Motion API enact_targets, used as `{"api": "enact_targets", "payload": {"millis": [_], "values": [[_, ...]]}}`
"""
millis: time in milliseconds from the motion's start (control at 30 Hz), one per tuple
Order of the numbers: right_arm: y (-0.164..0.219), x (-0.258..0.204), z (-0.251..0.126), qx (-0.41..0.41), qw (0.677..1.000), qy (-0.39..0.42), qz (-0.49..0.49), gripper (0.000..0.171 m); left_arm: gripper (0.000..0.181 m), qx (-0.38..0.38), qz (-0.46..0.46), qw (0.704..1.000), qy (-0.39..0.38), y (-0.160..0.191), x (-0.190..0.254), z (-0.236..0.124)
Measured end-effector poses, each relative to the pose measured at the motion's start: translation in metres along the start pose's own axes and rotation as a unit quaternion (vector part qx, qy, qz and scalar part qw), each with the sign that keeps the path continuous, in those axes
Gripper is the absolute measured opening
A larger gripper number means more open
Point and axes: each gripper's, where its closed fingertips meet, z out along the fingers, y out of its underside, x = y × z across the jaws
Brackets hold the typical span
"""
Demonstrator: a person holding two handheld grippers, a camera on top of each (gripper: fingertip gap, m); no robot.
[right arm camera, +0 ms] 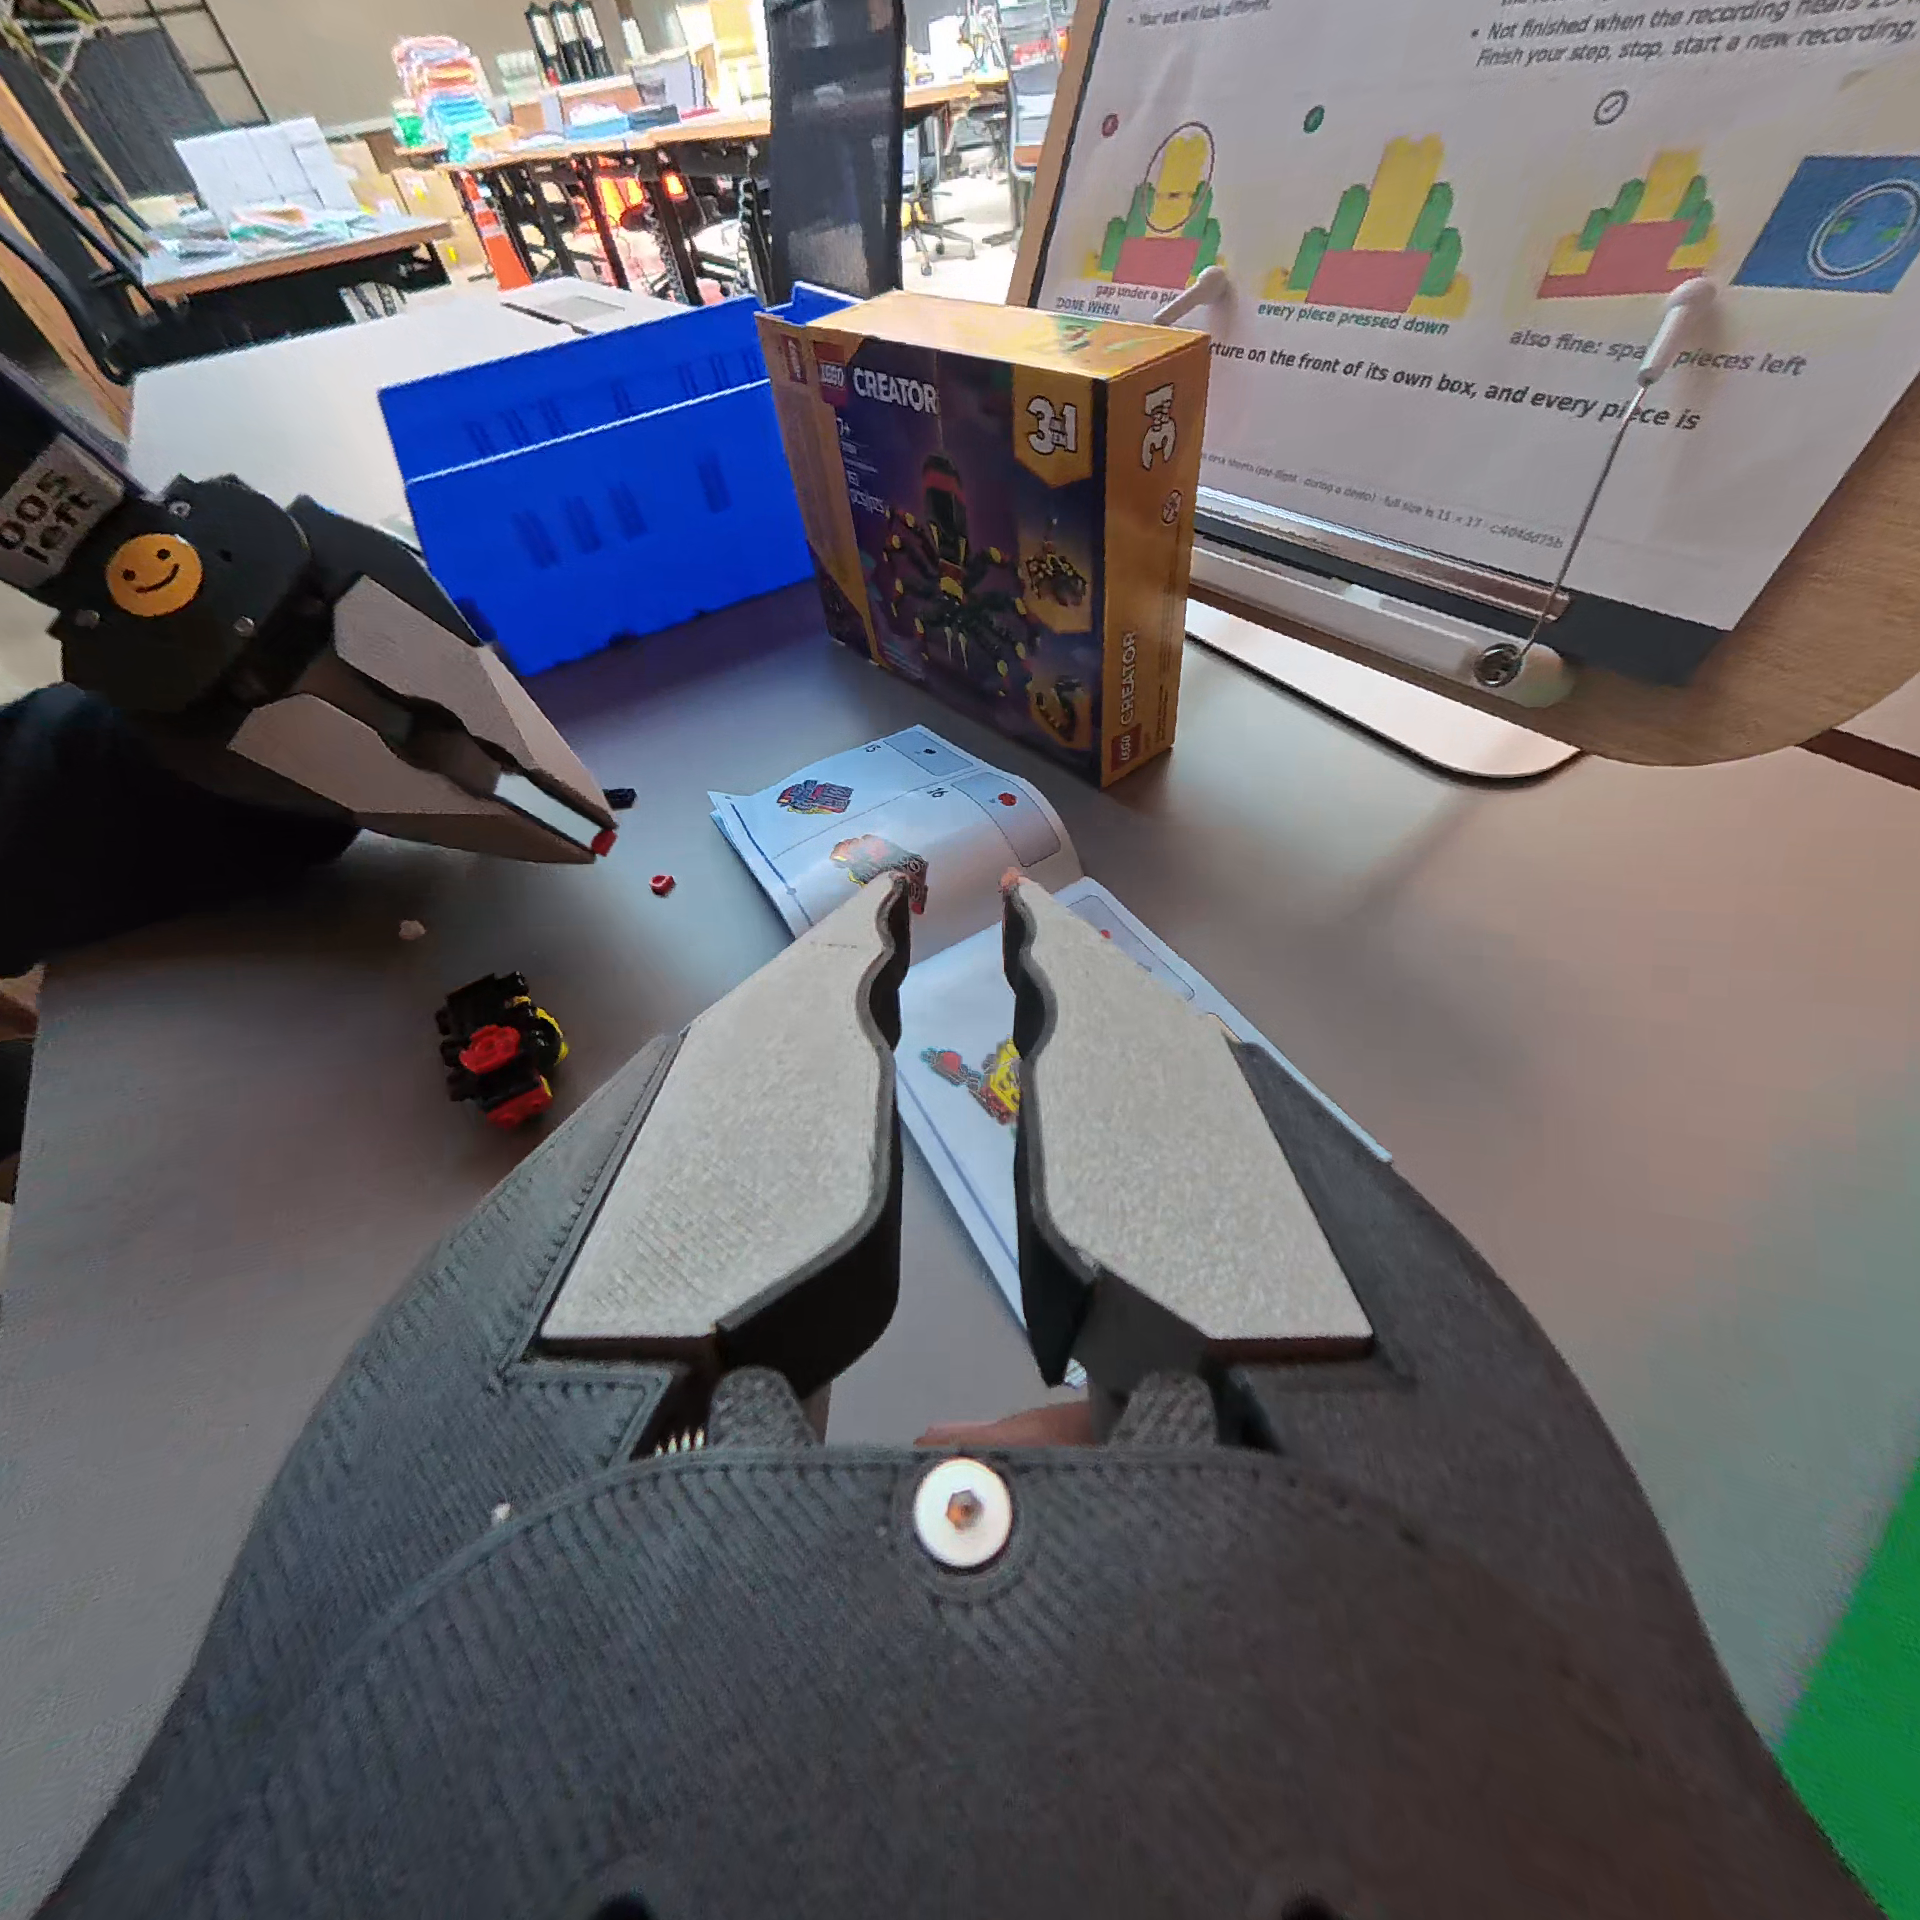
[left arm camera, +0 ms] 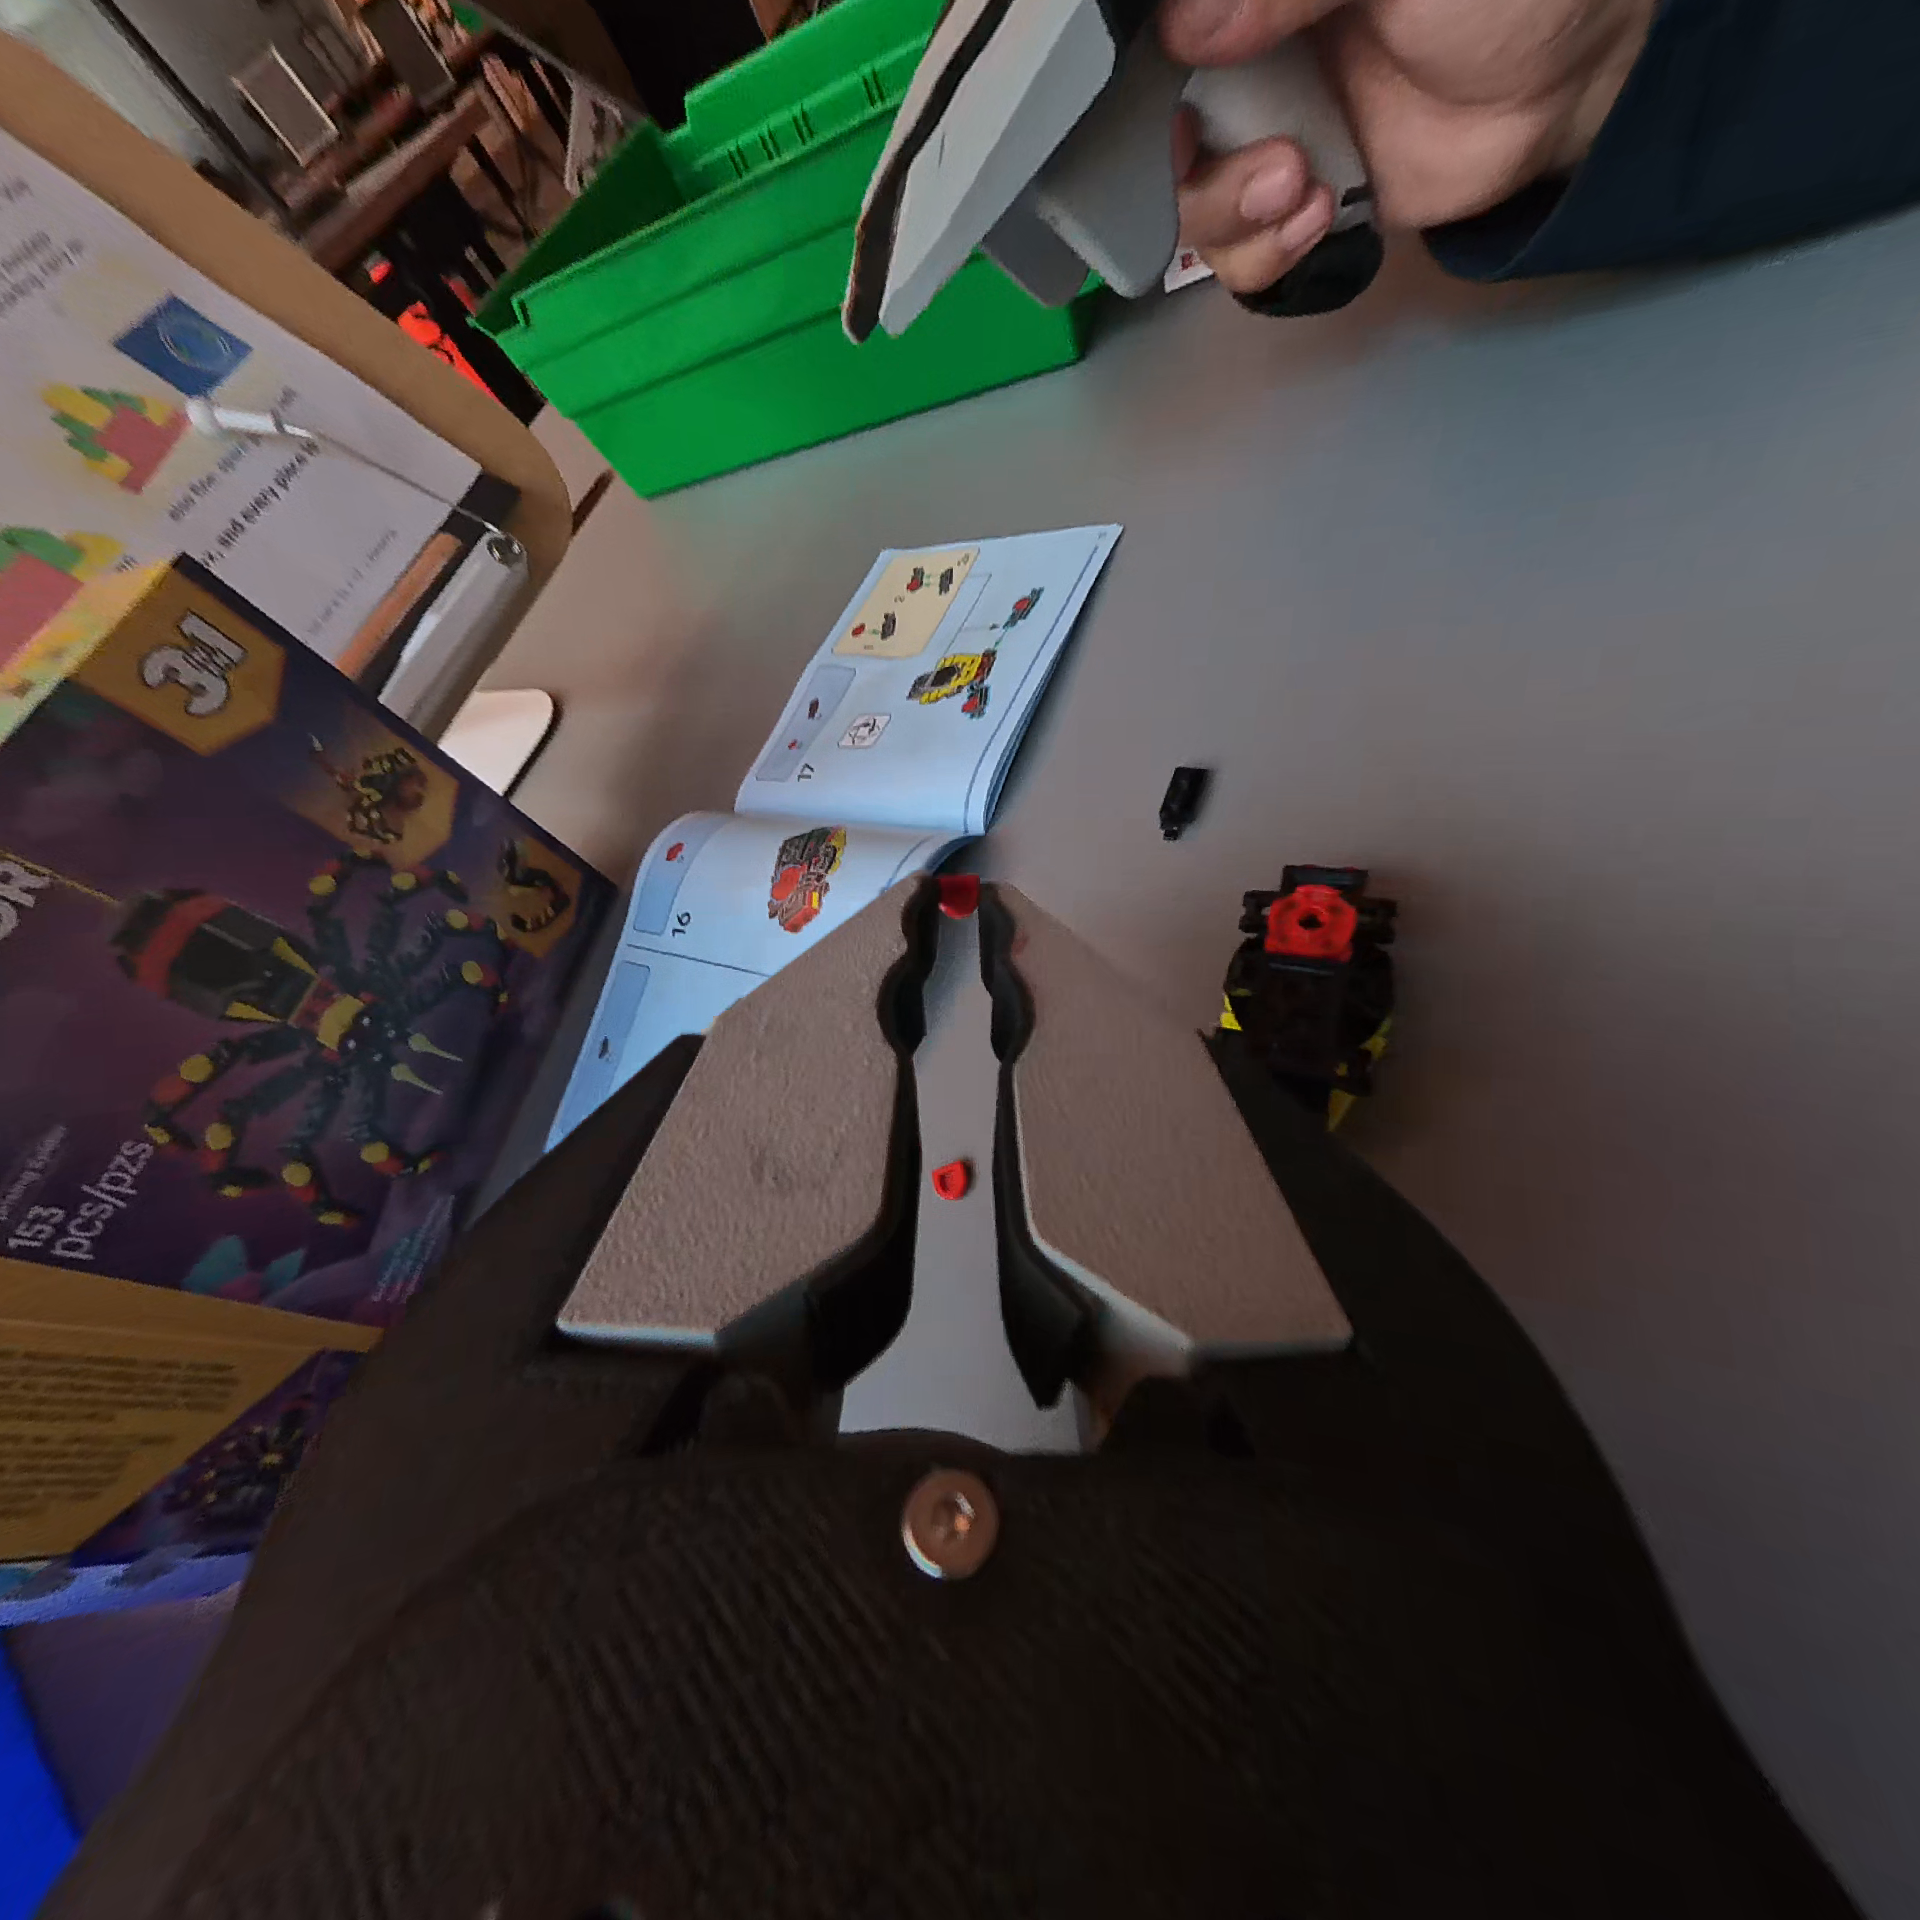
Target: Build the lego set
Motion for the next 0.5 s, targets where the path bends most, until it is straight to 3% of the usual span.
{"api": "enact_targets", "payload": {"millis": [33,167,300,433,500], "values": [[0.000,-0.002,0.000,-0.001,1.000,-0.004,-0.003,0.014,0.005,0.009,0.010,1.000,-0.007,-0.003,-0.001,-0.002],[0.002,-0.013,0.002,-0.008,0.999,-0.030,-0.005,0.014,0.005,0.047,0.071,0.996,-0.039,-0.019,-0.002,-0.009],[0.017,-0.044,0.010,-0.049,0.992,-0.118,0.003,0.019,0.005,0.063,0.190,0.972,-0.122,-0.032,-0.006,-0.016],[0.034,-0.085,0.013,-0.094,0.973,-0.212,-0.005,0.020,0.005,0.076,0.250,0.952,-0.160,-0.043,-0.003,-0.021],[0.039,-0.091,0.014,-0.106,0.970,-0.215,-0.029,0.020,0.005,0.076,0.273,0.945,-0.160,-0.044,0.002,-0.020]]}}
